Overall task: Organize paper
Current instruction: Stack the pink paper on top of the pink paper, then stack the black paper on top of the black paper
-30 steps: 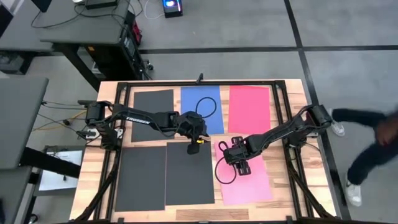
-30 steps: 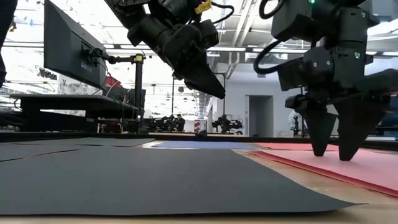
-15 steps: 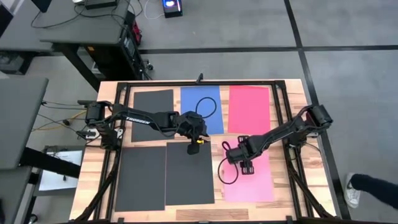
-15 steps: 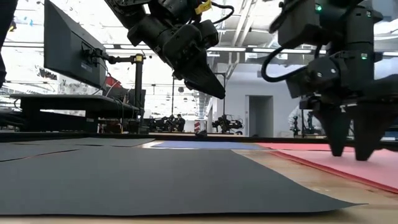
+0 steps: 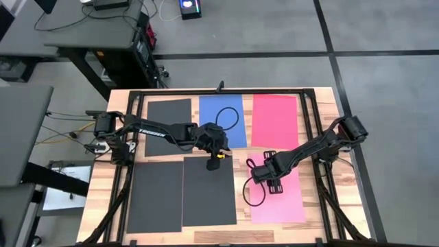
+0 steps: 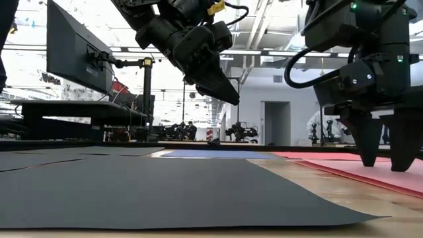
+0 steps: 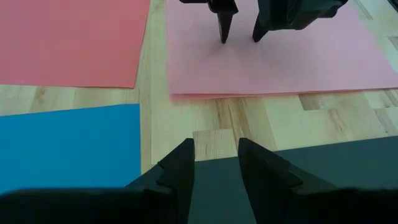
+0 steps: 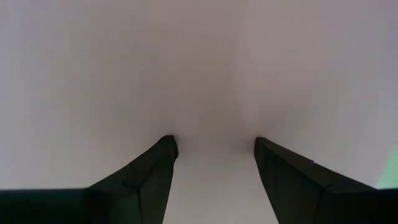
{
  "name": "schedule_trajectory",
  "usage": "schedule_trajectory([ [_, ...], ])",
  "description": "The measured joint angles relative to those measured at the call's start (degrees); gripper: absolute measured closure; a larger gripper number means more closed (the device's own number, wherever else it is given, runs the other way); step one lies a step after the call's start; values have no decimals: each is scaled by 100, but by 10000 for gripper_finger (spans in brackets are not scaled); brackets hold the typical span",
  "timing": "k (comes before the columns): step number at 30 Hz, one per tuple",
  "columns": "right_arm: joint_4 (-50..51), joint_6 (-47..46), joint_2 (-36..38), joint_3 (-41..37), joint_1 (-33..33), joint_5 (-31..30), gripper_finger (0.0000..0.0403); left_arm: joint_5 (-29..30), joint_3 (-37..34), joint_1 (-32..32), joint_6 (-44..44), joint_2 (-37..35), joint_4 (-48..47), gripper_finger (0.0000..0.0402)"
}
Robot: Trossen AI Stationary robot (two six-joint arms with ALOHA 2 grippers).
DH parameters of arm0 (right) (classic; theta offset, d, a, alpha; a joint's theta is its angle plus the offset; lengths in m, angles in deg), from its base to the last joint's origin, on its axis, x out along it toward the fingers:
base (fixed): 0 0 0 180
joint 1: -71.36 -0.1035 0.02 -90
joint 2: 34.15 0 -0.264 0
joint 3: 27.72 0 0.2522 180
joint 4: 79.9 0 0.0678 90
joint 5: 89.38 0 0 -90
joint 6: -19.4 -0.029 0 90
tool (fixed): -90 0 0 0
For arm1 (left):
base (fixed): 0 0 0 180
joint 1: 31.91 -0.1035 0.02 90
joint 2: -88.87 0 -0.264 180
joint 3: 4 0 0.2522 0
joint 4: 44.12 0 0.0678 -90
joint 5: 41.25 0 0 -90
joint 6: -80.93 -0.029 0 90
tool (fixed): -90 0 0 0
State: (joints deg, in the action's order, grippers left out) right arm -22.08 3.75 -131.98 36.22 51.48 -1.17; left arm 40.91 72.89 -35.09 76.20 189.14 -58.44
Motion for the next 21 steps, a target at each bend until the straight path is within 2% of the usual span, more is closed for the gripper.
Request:
schedule_trajectory([
  [9,12,-248,600,-32,-2,18,192,2,0,0,0,0,9,292],
  [21,26,-293,706,1,3,-233,192,8,0,-6,0,-27,-146,292],
])
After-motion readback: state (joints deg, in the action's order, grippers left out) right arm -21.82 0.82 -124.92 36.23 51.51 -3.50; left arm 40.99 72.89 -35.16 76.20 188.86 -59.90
